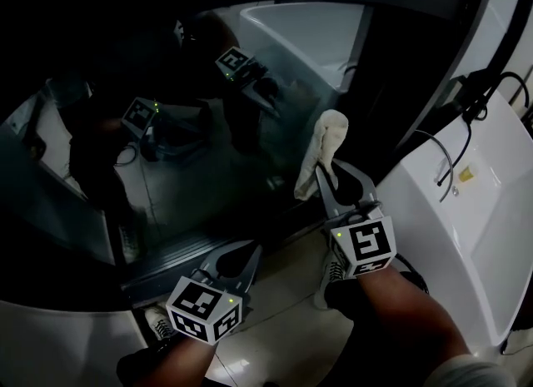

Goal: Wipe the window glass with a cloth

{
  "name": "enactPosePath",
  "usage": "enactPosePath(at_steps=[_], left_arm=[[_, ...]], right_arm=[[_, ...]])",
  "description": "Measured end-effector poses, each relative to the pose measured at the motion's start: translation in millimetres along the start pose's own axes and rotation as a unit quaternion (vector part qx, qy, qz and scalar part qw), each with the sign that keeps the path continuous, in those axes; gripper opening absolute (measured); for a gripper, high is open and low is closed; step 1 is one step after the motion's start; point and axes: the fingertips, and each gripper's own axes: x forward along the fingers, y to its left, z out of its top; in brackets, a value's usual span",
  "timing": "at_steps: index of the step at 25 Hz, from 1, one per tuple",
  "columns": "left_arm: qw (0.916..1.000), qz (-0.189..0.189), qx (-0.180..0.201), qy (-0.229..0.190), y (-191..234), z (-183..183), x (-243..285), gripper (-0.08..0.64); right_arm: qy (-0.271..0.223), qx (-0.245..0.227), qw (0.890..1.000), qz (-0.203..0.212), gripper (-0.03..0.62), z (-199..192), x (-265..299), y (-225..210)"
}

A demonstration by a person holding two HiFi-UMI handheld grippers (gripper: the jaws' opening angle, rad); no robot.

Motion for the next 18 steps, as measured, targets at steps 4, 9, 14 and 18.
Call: enactPosePath(at_steps=[4,9,14,18], left_arm=[[1.0,0.002,0.001,0.001,1,-1,-1,0.017],[1.0,0.0,0.001,0.008,2,-6,-1,0.017],[1.0,-0.001,0.002,0.006,2,0,0,0.017],[1.0,0.0,-0.001,0.006,6,2,1,0.017]], right_arm=[[0.009,-0.003,0.997,-0.072,0.057,-7,3,-35],[0.023,-0.045,0.996,-0.07,0.057,-22,25,-35],[0.015,-0.001,0.998,-0.064,0.057,-20,36,-30],[0.019,0.012,0.998,-0.063,0.057,-22,42,-29]])
